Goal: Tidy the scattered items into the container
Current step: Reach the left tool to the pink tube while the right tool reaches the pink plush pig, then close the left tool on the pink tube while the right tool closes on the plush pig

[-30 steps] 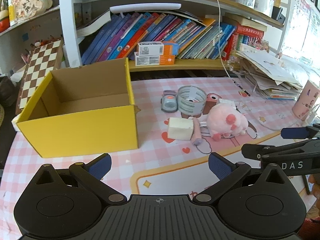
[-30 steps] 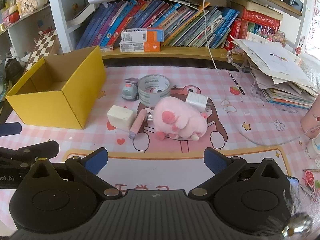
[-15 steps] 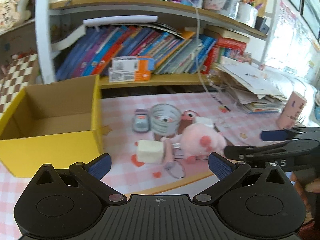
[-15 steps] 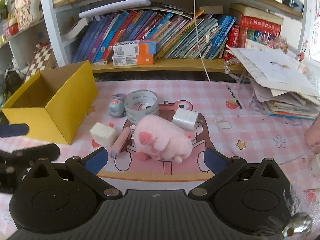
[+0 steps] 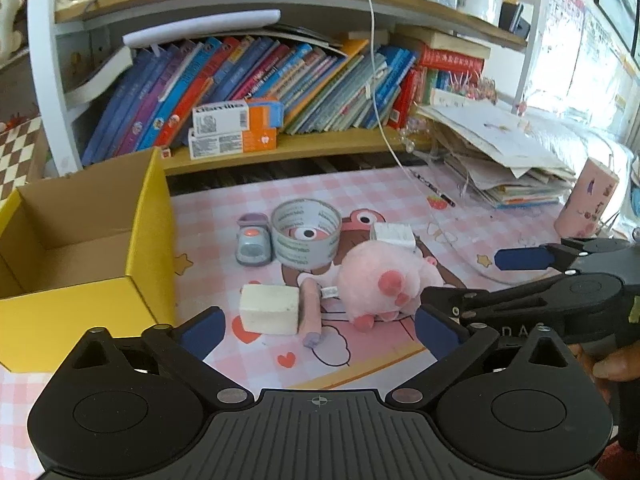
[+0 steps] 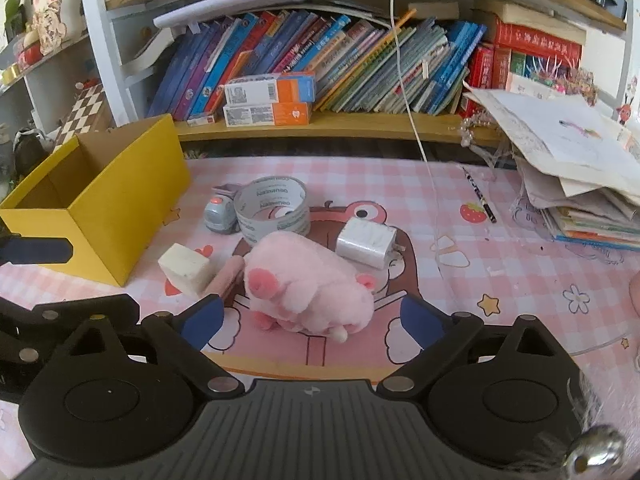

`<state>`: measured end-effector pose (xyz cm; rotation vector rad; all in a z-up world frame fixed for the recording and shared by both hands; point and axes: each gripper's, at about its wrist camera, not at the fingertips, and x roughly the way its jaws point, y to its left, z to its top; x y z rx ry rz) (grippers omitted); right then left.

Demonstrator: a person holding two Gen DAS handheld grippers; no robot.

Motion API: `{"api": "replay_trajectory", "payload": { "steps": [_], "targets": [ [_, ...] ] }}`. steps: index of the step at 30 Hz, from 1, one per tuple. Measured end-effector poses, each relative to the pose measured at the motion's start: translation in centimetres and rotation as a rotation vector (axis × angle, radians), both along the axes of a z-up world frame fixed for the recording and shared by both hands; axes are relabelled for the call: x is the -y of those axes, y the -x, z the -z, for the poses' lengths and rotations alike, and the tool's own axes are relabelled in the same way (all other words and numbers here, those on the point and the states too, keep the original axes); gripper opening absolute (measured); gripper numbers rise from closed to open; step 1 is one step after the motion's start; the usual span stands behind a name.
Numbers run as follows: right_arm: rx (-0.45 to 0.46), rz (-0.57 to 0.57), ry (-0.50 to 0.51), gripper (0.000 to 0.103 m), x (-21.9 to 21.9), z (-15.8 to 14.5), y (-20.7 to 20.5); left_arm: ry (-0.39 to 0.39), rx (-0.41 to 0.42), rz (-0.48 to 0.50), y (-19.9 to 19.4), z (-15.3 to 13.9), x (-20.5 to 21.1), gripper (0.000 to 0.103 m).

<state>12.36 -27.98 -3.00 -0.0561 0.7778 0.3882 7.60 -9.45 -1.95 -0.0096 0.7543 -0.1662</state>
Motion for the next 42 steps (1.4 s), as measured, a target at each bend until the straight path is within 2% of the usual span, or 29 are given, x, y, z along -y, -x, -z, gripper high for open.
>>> {"api": "replay_trajectory", "payload": {
  "steps": [4,9,11,13,14,16,18,26,32,36,42],
  "targets": [
    [-0.016,0.005,-0.007,0.083,0.5,0.6,-0.9,-0.013,-0.023,-0.01,-0.8,0.8,0.2,0.093],
    [-0.032,-0.022,-0.036,0.083,0.8,1.2,-1.8,-0.027,-0.053,-0.016,-1.9,2.0,0.4,0.085],
    [-0.04,-0.042,-0.048,0.083,0.7,1.4,-2.1,-0.032,-0.064,-0.01,-2.3,2.4,0.5,0.076],
    [-0.042,-0.057,-0.037,0.083,0.4,1.7,-2.3,-0.036,-0.074,0.004,-2.7,2.8,0.8,0.06],
    [-0.043,-0.064,-0.032,0.082,0.2,1.8,-2.4,-0.035,-0.08,0.01,-2.9,3.1,0.9,0.057],
    [-0.046,-0.076,-0.022,0.074,0.0,2.0,-2.6,-0.037,-0.094,0.018,-3.3,3.6,1.1,0.046],
    [-0.053,-0.083,-0.014,0.069,-0.2,2.2,-3.0,-0.041,-0.109,0.021,-3.7,4.1,1.2,0.045],
    [-0.083,-0.082,0.014,0.068,-0.4,3.4,-4.4,-0.049,-0.161,0.033,-5.5,6.0,1.5,0.045],
    [-0.069,-0.11,0.026,0.069,-0.8,3.7,-5.1,-0.066,-0.179,0.046,-6.5,7.0,1.8,0.032],
    [-0.063,-0.141,0.041,0.069,-1.3,3.8,-5.3,-0.078,-0.177,0.053,-7.1,7.4,2.0,0.03],
    [-0.057,-0.18,0.062,0.077,-1.9,4.0,-5.9,-0.099,-0.171,0.062,-7.6,7.8,2.2,0.03]
  ]
}}
